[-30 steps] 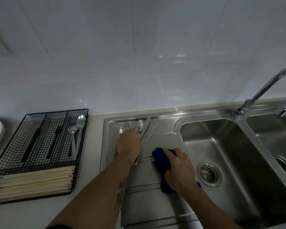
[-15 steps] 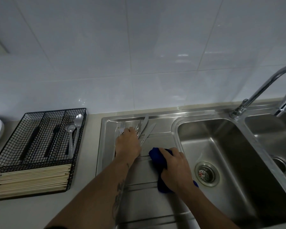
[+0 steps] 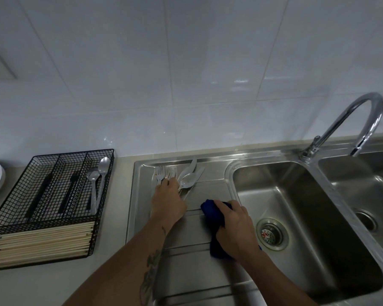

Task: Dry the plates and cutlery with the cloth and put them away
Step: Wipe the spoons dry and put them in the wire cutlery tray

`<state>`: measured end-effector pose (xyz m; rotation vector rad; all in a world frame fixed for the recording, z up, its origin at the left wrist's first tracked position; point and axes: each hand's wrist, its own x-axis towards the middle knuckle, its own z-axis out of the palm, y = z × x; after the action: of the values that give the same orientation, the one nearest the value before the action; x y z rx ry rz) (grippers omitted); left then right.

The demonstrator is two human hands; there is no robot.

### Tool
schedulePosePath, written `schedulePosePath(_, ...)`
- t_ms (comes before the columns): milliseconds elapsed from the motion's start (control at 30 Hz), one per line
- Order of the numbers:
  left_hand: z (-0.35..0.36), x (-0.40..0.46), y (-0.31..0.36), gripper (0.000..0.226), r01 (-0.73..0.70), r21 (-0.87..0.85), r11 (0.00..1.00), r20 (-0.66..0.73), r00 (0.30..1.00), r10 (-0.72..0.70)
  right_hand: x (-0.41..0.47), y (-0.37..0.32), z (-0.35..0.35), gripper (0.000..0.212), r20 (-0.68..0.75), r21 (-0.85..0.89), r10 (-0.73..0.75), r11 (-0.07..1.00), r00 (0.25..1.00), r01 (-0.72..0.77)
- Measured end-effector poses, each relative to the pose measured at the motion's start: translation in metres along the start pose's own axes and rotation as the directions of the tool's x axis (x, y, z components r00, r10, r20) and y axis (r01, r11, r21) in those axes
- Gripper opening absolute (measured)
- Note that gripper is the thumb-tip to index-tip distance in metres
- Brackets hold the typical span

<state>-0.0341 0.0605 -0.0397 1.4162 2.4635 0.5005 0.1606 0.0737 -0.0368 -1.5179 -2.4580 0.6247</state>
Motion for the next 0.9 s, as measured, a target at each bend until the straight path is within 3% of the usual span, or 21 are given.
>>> schedulePosePath(233,-0.028,-0.036,0.0,0.03,-0.079,-0.07,0.994,0.054,0.995,0.083,-0.014,-0.016,-0.011,0.07,-0.109,0.018,-0.041,0.999,0.993,0.043)
schedulePosePath(400,-0.049,-0.072,0.014,0.03,-0.168,-0.156,0.973,0.07,0.981,0.181,-0.026,-0.04,-0.023,0.078,-0.239,-0.075,-0.169,0.985,0.956,0.155)
schedulePosePath(567,-0.069,-0.099,0.018,0.029,-0.202,-0.263,0.943,-0.027,0.979,0.202,-0.04,-0.047,-0.033,0.092,-0.204,-0.284,-0.252,0.94,0.946,0.188)
schedulePosePath(700,-0.072,-0.12,0.01,0.025,-0.203,-0.267,0.942,-0.079,0.979,0.189,-0.058,-0.053,-0.04,0.086,-0.248,-0.32,-0.21,0.939,0.946,0.124)
schedulePosePath(833,-0.086,-0.129,0.007,0.022,-0.217,-0.27,0.938,-0.107,0.975,0.195,-0.076,-0.063,-0.034,0.084,-0.172,-0.398,-0.321,0.887,0.931,0.233)
schedulePosePath(900,-0.091,-0.134,0.005,0.024,-0.226,-0.244,0.943,-0.099,0.973,0.207,-0.077,-0.058,-0.039,0.084,-0.205,-0.4,-0.282,0.898,0.937,0.183)
